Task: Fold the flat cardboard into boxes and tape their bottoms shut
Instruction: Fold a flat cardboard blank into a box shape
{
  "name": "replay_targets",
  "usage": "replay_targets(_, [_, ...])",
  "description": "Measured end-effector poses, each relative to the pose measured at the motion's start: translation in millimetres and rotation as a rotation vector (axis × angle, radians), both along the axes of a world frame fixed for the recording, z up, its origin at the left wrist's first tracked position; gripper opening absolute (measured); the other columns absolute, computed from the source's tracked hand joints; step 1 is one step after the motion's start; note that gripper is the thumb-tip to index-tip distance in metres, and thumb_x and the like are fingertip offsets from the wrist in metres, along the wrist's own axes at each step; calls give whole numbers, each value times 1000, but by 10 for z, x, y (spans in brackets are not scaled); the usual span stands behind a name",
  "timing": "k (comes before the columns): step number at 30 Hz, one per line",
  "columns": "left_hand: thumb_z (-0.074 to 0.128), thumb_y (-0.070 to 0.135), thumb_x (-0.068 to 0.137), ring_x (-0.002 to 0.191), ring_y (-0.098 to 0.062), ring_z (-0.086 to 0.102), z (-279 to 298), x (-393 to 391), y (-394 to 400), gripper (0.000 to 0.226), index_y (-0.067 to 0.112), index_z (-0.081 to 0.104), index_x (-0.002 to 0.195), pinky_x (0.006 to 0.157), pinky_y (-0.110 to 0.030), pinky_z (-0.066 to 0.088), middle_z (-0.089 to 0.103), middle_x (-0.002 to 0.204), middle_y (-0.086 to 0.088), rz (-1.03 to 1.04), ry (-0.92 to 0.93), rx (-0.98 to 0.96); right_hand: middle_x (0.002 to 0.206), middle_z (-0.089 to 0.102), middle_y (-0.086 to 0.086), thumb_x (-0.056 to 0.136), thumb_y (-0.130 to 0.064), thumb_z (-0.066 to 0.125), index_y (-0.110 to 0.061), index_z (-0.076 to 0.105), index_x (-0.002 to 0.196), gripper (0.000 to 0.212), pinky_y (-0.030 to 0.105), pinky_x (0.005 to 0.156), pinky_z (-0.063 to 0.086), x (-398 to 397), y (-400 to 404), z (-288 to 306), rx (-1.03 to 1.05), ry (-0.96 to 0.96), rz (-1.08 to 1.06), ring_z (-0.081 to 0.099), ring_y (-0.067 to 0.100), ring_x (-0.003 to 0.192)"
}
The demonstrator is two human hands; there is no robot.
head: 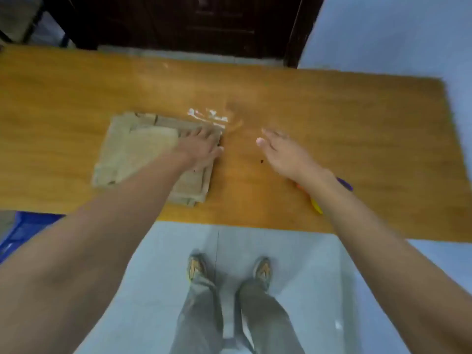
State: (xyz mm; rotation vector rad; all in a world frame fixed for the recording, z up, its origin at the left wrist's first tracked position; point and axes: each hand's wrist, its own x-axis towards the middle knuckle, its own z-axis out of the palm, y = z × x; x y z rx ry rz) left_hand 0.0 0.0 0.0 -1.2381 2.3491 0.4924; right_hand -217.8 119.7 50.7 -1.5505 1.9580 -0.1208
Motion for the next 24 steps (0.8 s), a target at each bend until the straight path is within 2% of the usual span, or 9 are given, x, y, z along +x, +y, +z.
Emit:
replay_targets(3, [31,54,108,159,-33,16,-370,52,102,66,17,27,163,125,-55,15,17,174,-9,24,148,-244,172,25,8,114,-46,28,-14,26,165,61,39,125,20,177,148,-405,-47,5,97,21,27,158])
replay_targets(6, [35,49,106,155,-40,27,-591,183,278,67,6,35,157,125,-59,19,29,168,-18,47,330,-481,170,30,11,114,-43,30,-10,32,163,59,40,128,12,416,284,-965,-159,110,205,22,28,158])
replay_targets(8, [33,47,106,154,-40,28,-732,231,334,68,4,34,158,126,-59,18,31,168,-18,58,390,-530,166,36,11,114,-42,32,-10,41,158,56,44,130,14,505,318,-1342,-286,147,187,26,29,156])
replay_targets(12, [35,48,102,146,-34,41,-1006,208,394,58,13,52,144,125,-52,25,49,156,-12,-7,394,-640,163,39,9,111,-43,34,-15,47,153,52,45,128,22,587,279,-1699,-486,195,123,29,28,155])
replay_targets(19, [36,48,98,139,-30,49,-1202,203,292,54,17,59,135,120,-50,30,59,147,-7,-9,466,-755,163,37,7,105,-53,21,-24,44,153,61,45,123,26,599,219,-1813,-534,303,157,30,28,153])
replay_targets(21, [35,49,96,139,-30,48,-1206,167,300,54,19,59,134,122,-51,28,60,144,-6,45,463,-724,164,37,7,108,-50,24,-24,44,154,57,45,123,26,573,212,-1835,-513,292,156,30,28,153])
replay_targets(24, [31,53,94,141,-36,43,-1168,194,399,60,20,56,138,124,-54,24,56,146,-12,183,459,-799,164,36,7,111,-45,32,-22,43,156,51,42,122,25,627,238,-1828,-515,316,152,29,28,152])
